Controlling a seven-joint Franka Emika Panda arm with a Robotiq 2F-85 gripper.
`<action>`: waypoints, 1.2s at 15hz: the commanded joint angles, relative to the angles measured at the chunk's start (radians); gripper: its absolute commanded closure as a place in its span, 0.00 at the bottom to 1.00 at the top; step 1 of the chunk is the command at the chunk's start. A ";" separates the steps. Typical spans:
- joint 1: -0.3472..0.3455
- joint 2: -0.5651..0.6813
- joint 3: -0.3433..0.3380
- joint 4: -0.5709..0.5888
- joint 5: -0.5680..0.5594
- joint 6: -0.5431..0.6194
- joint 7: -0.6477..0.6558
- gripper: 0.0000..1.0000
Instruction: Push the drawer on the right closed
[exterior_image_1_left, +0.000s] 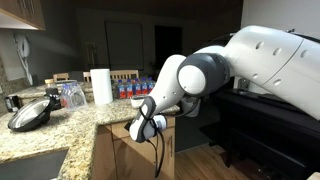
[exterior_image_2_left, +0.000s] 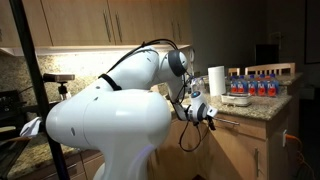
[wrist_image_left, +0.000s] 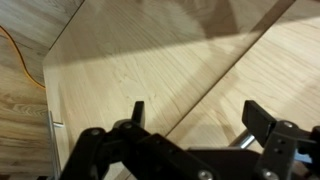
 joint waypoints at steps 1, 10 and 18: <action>-0.028 -0.210 0.057 -0.212 0.012 -0.019 -0.075 0.00; -0.139 -0.639 0.245 -0.604 -0.002 -0.432 -0.092 0.00; -0.314 -0.865 0.299 -0.627 -0.103 -1.012 -0.333 0.00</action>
